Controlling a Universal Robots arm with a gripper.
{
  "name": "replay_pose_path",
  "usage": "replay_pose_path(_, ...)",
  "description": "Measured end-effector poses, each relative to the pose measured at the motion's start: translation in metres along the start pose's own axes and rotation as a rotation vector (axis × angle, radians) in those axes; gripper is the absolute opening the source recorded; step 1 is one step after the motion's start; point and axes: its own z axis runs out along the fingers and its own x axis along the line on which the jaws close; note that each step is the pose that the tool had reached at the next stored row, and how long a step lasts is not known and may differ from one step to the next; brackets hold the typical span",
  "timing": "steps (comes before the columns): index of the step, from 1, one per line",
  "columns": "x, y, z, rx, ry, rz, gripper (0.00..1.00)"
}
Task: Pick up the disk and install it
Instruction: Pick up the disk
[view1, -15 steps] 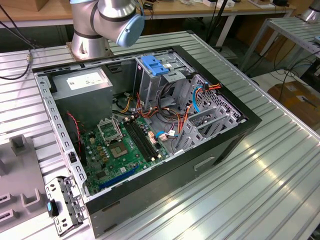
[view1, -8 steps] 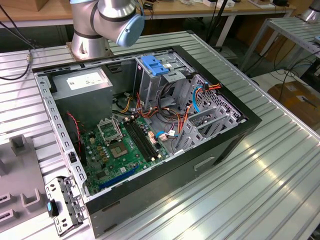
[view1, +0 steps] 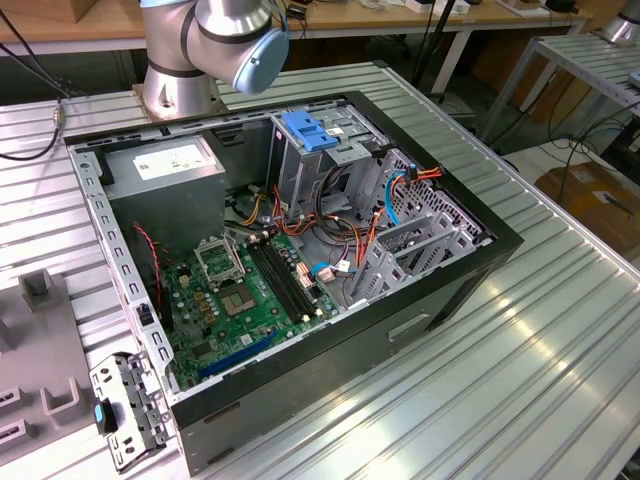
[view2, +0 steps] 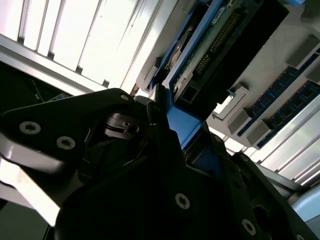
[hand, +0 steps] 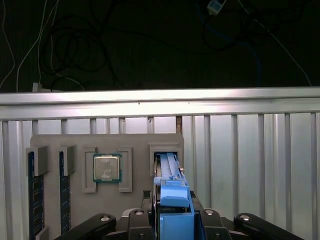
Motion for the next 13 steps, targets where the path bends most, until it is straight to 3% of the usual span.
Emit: replay_pose_path(13,0.0001,-0.0001,0.0022,0.0006,-0.0003,0.000,0.38)
